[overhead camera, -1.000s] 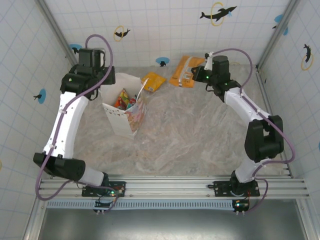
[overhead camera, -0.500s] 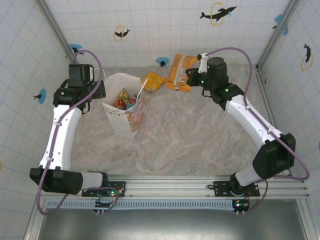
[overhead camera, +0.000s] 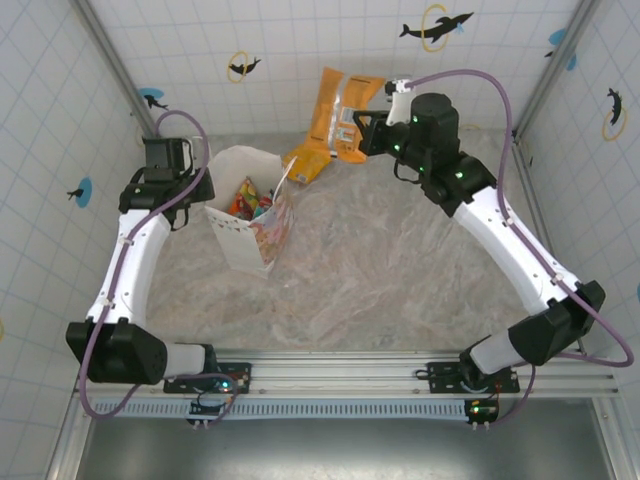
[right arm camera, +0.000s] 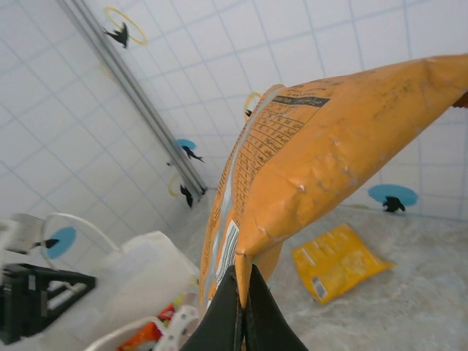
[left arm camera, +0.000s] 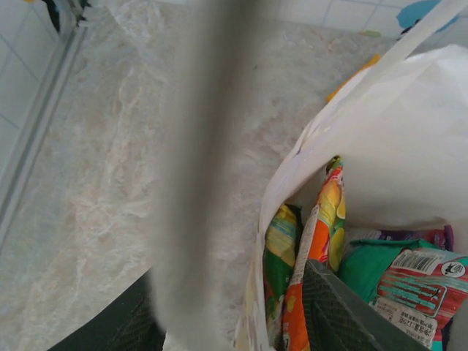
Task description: Place the snacks into the paper bag
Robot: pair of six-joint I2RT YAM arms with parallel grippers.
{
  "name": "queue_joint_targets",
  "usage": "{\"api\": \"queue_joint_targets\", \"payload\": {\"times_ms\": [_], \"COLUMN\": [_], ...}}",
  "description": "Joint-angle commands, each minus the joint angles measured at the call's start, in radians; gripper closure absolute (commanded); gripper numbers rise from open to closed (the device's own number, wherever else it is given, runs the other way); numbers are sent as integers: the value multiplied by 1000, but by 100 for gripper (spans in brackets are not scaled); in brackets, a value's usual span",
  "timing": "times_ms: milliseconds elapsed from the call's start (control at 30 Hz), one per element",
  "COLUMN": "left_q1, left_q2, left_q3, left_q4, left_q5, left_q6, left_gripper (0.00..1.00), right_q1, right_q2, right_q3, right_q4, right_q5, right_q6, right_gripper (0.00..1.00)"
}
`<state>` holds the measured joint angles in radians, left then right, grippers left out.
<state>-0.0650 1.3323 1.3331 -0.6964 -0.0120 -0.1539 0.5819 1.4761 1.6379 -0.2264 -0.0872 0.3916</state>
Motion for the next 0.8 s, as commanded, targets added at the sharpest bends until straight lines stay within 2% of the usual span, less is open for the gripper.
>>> {"api": "queue_joint_targets", "payload": {"times_ms": [0, 100, 233, 300, 467, 500, 767], "left_q1": [7, 6, 7, 7, 5, 6, 6], "left_q2": [14, 15, -10, -27, -61, -69, -109], "left_q3": [-13, -14, -27, -40, -55, -58, -68], "left_q4": [60, 68, 76, 83, 87, 89, 62], "left_q5": [56, 72, 79, 87, 117, 122, 154], "left_q6": [-29, -39, -50, -63, -107, -153, -288], "left_gripper": [54, 65, 93, 100, 100, 100, 100], "right_q1": [19, 42, 67, 80, 125, 135, 240], "right_q2": [7, 26, 52, 70, 139, 161, 274], "right_q3": [94, 126, 169, 181, 199, 218, 286], "right_q4": [-2, -7, -4, 15, 66, 53, -14], "right_q5": [3, -3, -17, -53, -124, -130, -53], "right_q6": [9, 15, 49, 86, 197, 215, 285], "right_gripper": [100, 100, 100, 100, 100, 100, 100]}}
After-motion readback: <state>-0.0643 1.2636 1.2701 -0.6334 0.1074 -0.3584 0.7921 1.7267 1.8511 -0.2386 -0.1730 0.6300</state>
